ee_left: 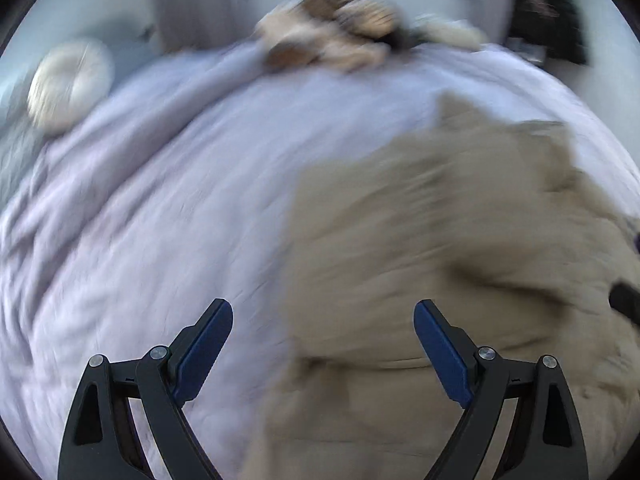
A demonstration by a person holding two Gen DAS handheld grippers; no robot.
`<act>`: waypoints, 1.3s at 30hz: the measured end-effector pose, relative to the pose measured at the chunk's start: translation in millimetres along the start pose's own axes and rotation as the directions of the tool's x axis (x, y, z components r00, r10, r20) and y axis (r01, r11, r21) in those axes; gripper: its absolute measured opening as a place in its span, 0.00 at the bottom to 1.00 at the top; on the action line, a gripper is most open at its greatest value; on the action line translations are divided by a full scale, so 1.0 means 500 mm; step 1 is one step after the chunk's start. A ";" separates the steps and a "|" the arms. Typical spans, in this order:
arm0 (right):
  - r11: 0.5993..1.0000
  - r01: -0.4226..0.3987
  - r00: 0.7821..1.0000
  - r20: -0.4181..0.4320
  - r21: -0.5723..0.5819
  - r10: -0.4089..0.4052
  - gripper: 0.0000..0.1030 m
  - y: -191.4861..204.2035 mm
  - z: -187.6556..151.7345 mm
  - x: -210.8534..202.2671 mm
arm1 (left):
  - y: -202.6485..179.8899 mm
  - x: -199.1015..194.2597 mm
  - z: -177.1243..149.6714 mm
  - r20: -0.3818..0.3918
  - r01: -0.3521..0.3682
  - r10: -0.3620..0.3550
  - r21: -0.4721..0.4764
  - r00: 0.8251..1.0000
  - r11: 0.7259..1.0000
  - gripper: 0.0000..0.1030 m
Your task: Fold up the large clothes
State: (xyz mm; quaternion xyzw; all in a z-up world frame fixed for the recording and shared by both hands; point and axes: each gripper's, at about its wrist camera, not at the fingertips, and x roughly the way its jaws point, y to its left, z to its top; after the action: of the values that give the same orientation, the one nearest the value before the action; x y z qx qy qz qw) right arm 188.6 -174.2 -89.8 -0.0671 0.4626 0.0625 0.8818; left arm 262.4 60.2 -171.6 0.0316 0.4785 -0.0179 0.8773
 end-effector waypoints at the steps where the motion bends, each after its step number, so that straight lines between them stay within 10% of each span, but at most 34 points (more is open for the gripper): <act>1: 0.993 0.045 0.999 0.003 -0.108 -0.045 0.80 0.049 0.010 0.024 | 0.018 0.019 -0.005 -0.019 -0.019 0.018 -0.030 1.000 0.999 0.90; 7: 0.877 0.314 0.949 0.087 -0.364 -0.304 0.77 0.173 0.039 0.162 | 0.070 0.086 -0.027 -0.069 -0.009 0.000 -0.137 0.998 0.991 0.90; 10: 0.923 0.347 0.938 0.080 -0.170 -0.338 0.09 0.105 0.062 0.151 | 0.058 0.088 -0.030 -0.065 -0.013 0.006 -0.102 0.998 0.995 0.90; 15: 0.908 0.117 0.993 -0.032 0.402 -0.114 0.09 -0.122 0.014 0.115 | 0.074 0.082 -0.009 -0.086 0.065 -0.077 -0.131 0.993 0.989 0.90; 18: 0.776 -0.038 0.992 -0.070 0.629 0.105 0.20 -0.215 -0.058 0.133 | 0.110 0.066 0.023 -0.049 0.199 -0.212 -0.197 0.976 0.960 0.90; 22: 0.643 -0.142 0.978 0.005 0.752 0.210 0.62 -0.270 -0.117 0.132 | 0.140 0.109 0.072 -0.071 0.278 -0.309 -0.281 0.948 0.918 0.90; 25: 0.554 -0.187 0.966 0.049 0.812 0.255 0.62 -0.291 -0.130 0.155 | 0.127 0.171 0.089 -0.159 0.296 -0.360 -0.322 0.919 0.899 0.78; 28: 0.501 -0.213 0.956 0.074 0.839 0.282 0.55 -0.294 -0.134 0.169 | 0.113 0.174 0.098 -0.142 0.364 -0.428 -0.332 0.893 0.870 0.33; 31: 0.531 -0.203 0.957 0.053 0.823 0.284 0.05 -0.285 -0.114 0.175 | 0.097 0.161 0.105 -0.127 0.338 -0.376 -0.246 0.918 0.909 0.32; 39: 0.469 -0.178 0.964 0.058 0.865 0.259 0.08 -0.311 -0.183 0.110 | 0.111 0.180 0.108 -0.152 0.300 -0.335 -0.214 0.930 0.930 0.32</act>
State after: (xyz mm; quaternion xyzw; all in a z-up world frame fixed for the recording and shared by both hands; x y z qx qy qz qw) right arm 172.6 -340.4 -177.2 0.4395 0.4715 -0.0675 0.7616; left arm 360.0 111.6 -216.0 -0.1275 0.5567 -0.1119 0.8132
